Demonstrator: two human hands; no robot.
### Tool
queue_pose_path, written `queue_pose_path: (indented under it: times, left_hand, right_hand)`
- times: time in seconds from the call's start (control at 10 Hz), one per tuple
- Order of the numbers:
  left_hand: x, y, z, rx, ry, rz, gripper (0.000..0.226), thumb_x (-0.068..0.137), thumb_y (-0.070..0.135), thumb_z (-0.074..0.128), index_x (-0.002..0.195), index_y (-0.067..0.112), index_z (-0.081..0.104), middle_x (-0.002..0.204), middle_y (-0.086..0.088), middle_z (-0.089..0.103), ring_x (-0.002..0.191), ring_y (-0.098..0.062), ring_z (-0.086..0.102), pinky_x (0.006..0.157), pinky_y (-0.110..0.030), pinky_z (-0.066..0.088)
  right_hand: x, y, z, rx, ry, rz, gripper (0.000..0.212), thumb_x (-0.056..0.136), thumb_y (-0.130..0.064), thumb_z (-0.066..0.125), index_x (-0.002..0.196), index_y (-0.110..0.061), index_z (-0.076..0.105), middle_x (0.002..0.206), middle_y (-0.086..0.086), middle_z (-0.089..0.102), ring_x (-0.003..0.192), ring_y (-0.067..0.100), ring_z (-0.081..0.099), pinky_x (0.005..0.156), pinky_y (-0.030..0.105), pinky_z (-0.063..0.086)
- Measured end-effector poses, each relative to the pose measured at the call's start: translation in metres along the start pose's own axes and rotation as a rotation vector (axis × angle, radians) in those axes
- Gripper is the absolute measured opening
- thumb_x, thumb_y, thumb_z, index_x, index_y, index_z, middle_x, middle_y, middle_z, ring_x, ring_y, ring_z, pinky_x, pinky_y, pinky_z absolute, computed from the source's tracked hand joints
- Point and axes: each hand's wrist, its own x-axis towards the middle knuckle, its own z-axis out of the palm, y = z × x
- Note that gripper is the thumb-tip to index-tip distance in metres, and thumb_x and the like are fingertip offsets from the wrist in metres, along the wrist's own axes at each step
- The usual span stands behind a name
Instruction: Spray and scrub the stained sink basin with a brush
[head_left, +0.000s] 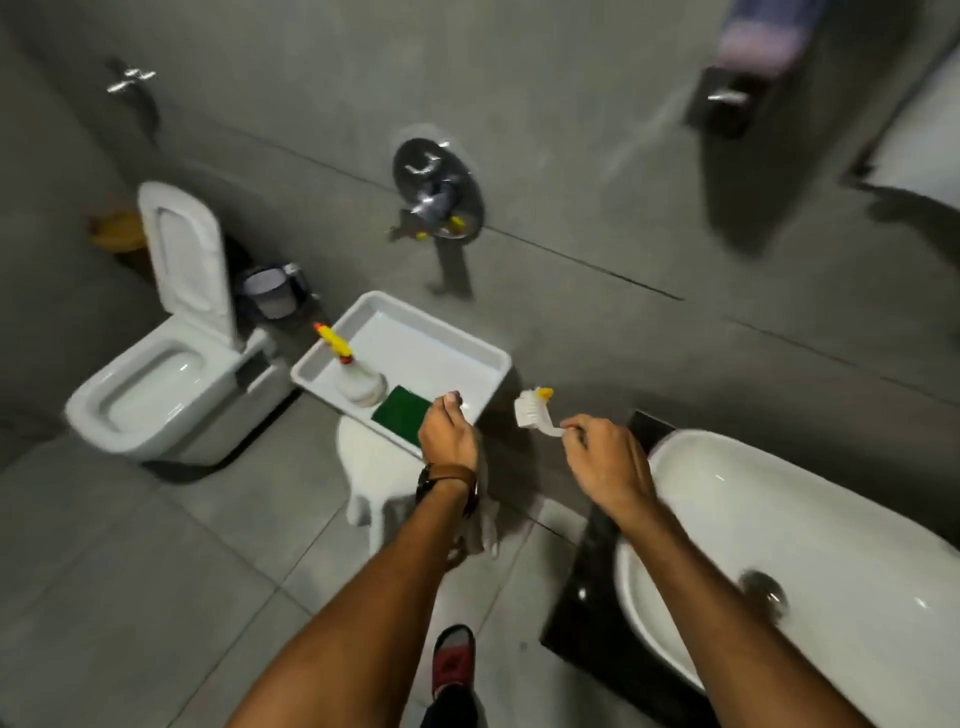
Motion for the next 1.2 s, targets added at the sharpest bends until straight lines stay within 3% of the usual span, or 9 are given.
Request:
queue_pose_path:
  times: [0.2, 0.5, 0.6, 0.7, 0.8, 1.0, 1.1, 1.2]
  left_hand:
    - [0.117, -0.086, -0.037, 0.015, 0.217, -0.192, 0.039, 0.103, 0.022, 0.034, 0.127, 0.002, 0.058, 0.127, -0.019, 0.061, 0.119, -0.035, 0.054, 0.099, -0.034, 0.038]
    - [0.199, -0.173, -0.008, -0.051, 0.306, -0.383, 0.049, 0.102, 0.023, 0.035, 0.146, 0.000, 0.030, 0.150, -0.021, 0.036, 0.136, -0.034, 0.037, 0.110, -0.032, 0.028]
    - [0.208, -0.184, 0.015, -0.105, 0.309, -0.426, 0.055, 0.102, 0.026, 0.037, 0.149, 0.002, 0.022, 0.151, -0.021, 0.034, 0.136, -0.035, 0.037, 0.112, -0.037, 0.029]
    - [0.215, -0.192, 0.037, -0.144, 0.329, -0.469, 0.057, 0.101, 0.024, 0.039, 0.149, 0.002, 0.017, 0.151, -0.021, 0.033, 0.136, -0.036, 0.037, 0.111, -0.042, 0.031]
    - [0.217, -0.198, 0.047, -0.115, 0.369, -0.526, 0.051, 0.097, 0.009, 0.040, 0.145, 0.004, 0.024, 0.142, -0.022, 0.045, 0.125, -0.040, 0.049, 0.104, -0.042, 0.040]
    - [0.214, -0.194, 0.046, -0.108, 0.378, -0.547, 0.051, 0.094, 0.001, 0.038, 0.143, 0.006, 0.028, 0.132, -0.022, 0.054, 0.115, -0.040, 0.056, 0.094, -0.034, 0.043]
    - [0.213, -0.192, 0.042, -0.121, 0.366, -0.551, 0.056, 0.094, 0.002, 0.040, 0.147, 0.007, 0.023, 0.135, -0.023, 0.053, 0.118, -0.041, 0.055, 0.097, -0.037, 0.042]
    - [0.205, -0.187, 0.033, -0.084, 0.348, -0.521, 0.060, 0.096, 0.004, 0.042, 0.150, 0.001, 0.016, 0.150, -0.022, 0.036, 0.134, -0.039, 0.040, 0.111, -0.039, 0.032]
  right_hand:
    - [0.106, -0.072, 0.113, 0.000, -0.164, -0.087, 0.031, 0.100, -0.017, 0.053, 0.122, -0.012, 0.074, 0.114, 0.020, 0.077, 0.104, 0.041, 0.071, 0.090, 0.046, 0.057]
    - [0.216, -0.099, 0.240, -0.235, -0.399, -0.219, 0.044, 0.106, -0.021, 0.042, 0.151, -0.019, 0.047, 0.137, 0.013, 0.061, 0.118, 0.037, 0.064, 0.093, 0.045, 0.055]
    - [0.234, -0.094, 0.264, -0.241, -0.402, -0.242, 0.044, 0.107, -0.018, 0.040, 0.151, -0.018, 0.045, 0.135, 0.014, 0.059, 0.116, 0.038, 0.061, 0.093, 0.045, 0.052]
    - [0.243, -0.086, 0.284, -0.240, -0.386, -0.267, 0.049, 0.104, -0.011, 0.044, 0.152, -0.019, 0.042, 0.135, 0.014, 0.057, 0.116, 0.037, 0.057, 0.094, 0.047, 0.050]
    - [0.245, -0.078, 0.295, -0.303, -0.386, -0.261, 0.066, 0.095, -0.002, 0.054, 0.155, -0.024, 0.038, 0.135, 0.009, 0.056, 0.117, 0.033, 0.054, 0.095, 0.046, 0.052]
    - [0.235, -0.065, 0.296, -0.374, -0.338, -0.198, 0.075, 0.091, -0.004, 0.062, 0.157, -0.030, 0.038, 0.145, 0.004, 0.055, 0.126, 0.031, 0.052, 0.101, 0.046, 0.046]
    - [0.229, -0.063, 0.283, -0.270, -0.276, -0.177, 0.063, 0.096, -0.007, 0.059, 0.155, -0.024, 0.044, 0.144, 0.006, 0.059, 0.127, 0.031, 0.053, 0.106, 0.045, 0.046]
    - [0.216, -0.063, 0.260, -0.077, -0.223, -0.111, 0.047, 0.100, -0.014, 0.061, 0.146, -0.017, 0.054, 0.135, 0.010, 0.065, 0.126, 0.032, 0.056, 0.106, 0.046, 0.049]
